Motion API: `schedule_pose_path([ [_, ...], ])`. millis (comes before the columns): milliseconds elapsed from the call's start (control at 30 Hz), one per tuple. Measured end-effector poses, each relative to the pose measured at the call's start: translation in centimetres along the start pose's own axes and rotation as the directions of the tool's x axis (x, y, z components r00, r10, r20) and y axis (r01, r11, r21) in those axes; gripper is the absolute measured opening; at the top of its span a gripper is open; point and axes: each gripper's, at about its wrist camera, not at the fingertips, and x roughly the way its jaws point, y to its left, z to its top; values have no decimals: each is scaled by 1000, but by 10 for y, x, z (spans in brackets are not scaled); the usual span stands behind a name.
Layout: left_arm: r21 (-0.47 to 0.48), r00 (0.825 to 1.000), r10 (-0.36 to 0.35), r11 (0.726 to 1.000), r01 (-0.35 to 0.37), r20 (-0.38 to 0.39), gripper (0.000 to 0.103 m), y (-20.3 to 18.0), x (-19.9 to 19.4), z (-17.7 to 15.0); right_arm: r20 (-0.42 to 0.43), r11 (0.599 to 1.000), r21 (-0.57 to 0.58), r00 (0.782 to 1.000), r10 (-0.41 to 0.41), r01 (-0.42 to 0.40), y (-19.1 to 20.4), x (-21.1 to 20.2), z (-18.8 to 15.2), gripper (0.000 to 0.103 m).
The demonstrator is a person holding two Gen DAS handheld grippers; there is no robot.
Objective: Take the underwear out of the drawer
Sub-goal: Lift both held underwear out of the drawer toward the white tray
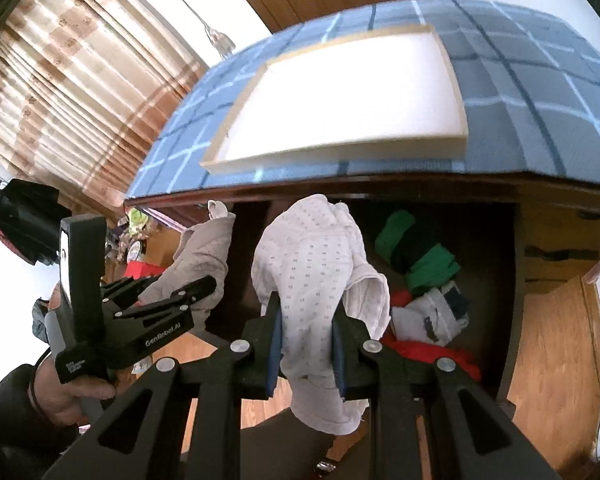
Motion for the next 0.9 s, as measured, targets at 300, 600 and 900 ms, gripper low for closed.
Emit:
schedule_pose_path([
  [300,50,993,-40,998,34,110,42,-4,-53,26,139,999,-11,990,38,-37,21,-43,29,22],
  [600,40,972,-62,998,55,226,42,12,-75,86,250,999,-39,968,34,-25,46,-49,80,22],
  [900,50,962,-42,998,29,270,42,29,-58,152,332,999,-35,943,2,10,61,-24,145,22],
])
